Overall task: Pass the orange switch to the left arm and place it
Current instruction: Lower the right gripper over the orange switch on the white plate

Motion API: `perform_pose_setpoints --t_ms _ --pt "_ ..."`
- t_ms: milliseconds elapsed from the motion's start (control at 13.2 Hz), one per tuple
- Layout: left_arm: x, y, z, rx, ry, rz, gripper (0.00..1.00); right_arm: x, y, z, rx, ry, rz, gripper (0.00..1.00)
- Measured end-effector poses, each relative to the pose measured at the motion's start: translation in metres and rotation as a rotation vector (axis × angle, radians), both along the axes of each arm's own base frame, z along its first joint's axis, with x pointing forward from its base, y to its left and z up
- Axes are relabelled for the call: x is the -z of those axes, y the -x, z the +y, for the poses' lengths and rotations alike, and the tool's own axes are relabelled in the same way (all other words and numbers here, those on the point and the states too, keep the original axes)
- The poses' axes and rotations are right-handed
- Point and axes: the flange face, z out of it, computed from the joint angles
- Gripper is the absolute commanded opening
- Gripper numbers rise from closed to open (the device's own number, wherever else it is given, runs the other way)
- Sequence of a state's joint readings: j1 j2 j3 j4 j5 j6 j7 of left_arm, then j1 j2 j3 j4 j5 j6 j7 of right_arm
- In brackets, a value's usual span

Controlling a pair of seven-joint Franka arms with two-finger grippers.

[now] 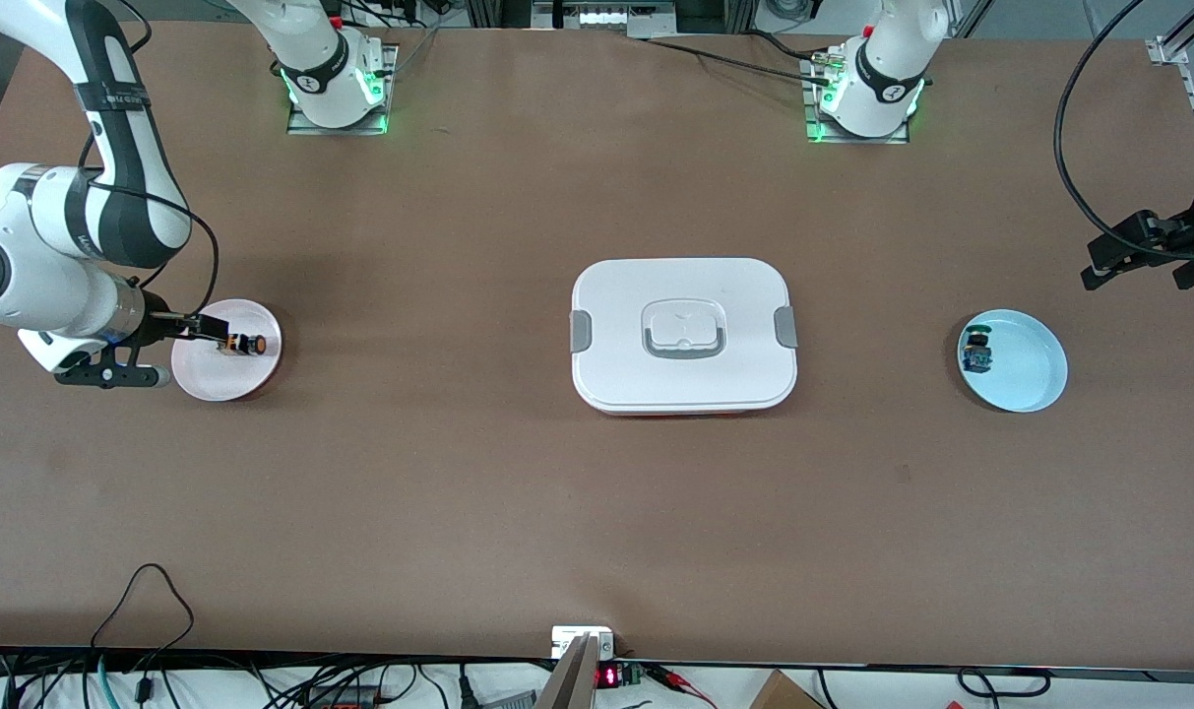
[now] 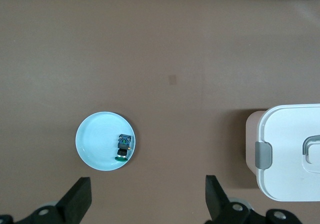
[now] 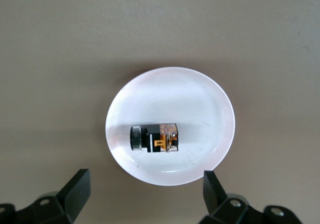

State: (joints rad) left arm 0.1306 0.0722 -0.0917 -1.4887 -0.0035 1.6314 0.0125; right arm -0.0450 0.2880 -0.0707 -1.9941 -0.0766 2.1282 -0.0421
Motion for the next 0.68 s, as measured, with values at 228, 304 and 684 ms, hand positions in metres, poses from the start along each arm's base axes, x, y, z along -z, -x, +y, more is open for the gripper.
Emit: perform_pose_setpoints --t_ms 228,304,684 --pt "0.000 0.000 0.000 0.000 0.000 0.000 1.00 0.028 0.011 0.001 -0.005 -0.003 -0.015 1.00" --pt "0.000 0.000 0.000 0.000 0.000 0.000 1.00 0.036 0.016 0.002 -0.006 -0.004 -0.017 1.00" --pt "0.000 0.000 0.000 0.000 0.000 0.000 1.00 0.068 0.027 0.000 -0.002 -0.007 0.004 1.00"
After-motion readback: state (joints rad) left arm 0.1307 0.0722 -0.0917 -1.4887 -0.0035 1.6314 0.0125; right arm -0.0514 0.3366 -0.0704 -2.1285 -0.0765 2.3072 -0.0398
